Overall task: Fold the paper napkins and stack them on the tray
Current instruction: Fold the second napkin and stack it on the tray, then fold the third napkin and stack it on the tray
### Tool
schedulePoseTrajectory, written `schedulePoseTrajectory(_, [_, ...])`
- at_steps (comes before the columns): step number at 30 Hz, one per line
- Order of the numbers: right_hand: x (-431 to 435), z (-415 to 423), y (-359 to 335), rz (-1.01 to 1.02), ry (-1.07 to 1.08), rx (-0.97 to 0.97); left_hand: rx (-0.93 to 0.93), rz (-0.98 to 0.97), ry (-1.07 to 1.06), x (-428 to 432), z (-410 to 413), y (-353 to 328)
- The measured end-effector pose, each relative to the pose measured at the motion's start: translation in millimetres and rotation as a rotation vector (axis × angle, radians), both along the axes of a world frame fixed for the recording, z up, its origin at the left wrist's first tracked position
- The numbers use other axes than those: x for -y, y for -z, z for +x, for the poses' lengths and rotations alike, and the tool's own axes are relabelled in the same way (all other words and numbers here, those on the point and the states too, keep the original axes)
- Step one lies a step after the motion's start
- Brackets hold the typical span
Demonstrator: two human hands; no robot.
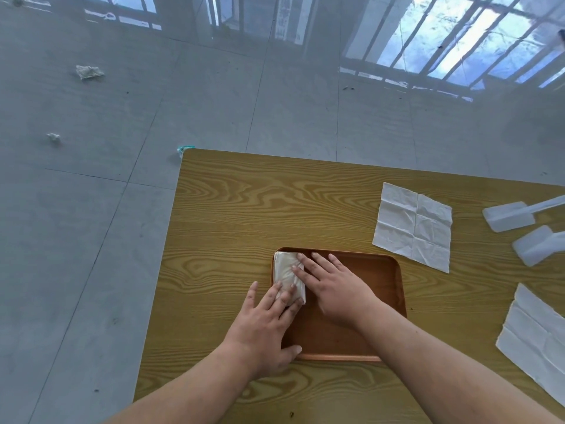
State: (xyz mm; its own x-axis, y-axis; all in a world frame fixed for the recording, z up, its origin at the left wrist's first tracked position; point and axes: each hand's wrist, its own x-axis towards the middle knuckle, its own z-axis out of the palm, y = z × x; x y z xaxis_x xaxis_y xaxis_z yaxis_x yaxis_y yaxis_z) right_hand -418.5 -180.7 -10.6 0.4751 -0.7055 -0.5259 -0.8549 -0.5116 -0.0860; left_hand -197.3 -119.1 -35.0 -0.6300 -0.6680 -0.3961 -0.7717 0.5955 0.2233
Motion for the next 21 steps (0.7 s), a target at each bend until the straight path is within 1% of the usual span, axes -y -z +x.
schedulePoseTrajectory(9, [-1, 1, 0, 0.030, 0.021, -0.037, 0.009, 0.004, 0.051, 4, 3, -3])
schedulePoseTrajectory(17, [-5, -2, 5, 0.050, 0.042, 0.013, 0.020, -0.002, 0.007, 6, -2, -19])
schedulePoseTrajectory(21, [-3, -2, 5, 0.025, 0.046, 0.071, -0.026, -0.076, 0.003, 13, -15, -26])
